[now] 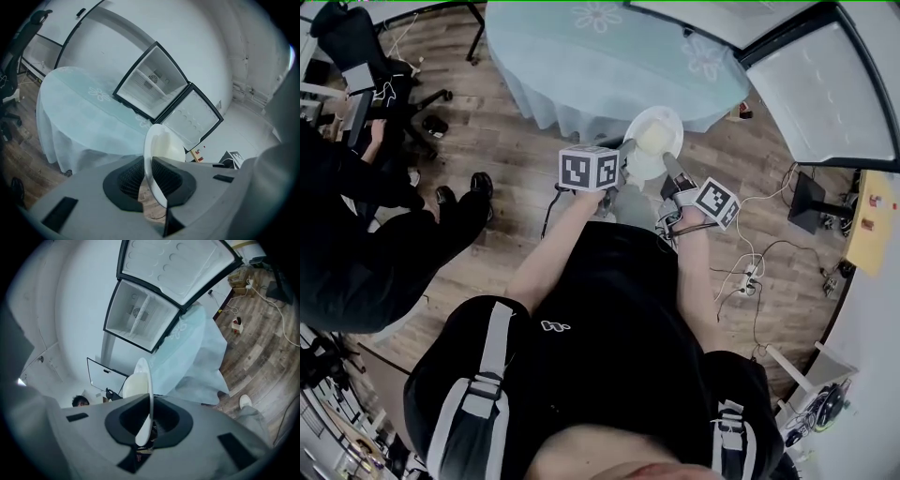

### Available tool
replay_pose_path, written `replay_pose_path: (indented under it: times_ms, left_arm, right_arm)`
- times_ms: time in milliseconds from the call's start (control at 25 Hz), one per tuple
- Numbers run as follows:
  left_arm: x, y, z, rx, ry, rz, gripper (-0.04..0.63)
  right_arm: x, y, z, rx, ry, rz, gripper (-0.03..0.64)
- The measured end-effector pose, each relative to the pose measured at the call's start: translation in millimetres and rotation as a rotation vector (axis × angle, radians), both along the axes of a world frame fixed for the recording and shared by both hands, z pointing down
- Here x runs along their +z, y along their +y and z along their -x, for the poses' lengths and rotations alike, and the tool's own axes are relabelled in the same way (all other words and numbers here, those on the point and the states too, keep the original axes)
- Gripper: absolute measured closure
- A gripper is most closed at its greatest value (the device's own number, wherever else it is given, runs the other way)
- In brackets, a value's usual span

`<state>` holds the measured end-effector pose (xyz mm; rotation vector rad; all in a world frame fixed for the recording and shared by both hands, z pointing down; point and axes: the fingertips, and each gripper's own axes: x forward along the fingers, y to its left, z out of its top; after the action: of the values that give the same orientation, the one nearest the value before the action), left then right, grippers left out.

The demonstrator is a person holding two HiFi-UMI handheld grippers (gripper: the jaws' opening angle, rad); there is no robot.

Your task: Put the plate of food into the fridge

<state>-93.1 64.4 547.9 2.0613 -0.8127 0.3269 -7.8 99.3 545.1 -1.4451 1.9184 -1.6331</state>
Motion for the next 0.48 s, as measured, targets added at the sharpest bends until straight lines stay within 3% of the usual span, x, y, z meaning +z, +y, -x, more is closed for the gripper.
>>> replay_pose_path:
  times_ms: [200, 480]
  left_arm:
    - [11, -28, -6, -0.02, -0.01, 0.023, 0.541]
    - [5, -104, -25, -0.048, -0.036, 0.003, 0.543]
  right_arm:
    - [12, -29, -6, -0.01, -0.024, 0.013, 0.595]
    - [10, -110, -27, -0.037, -0.056, -0.013, 0.595]
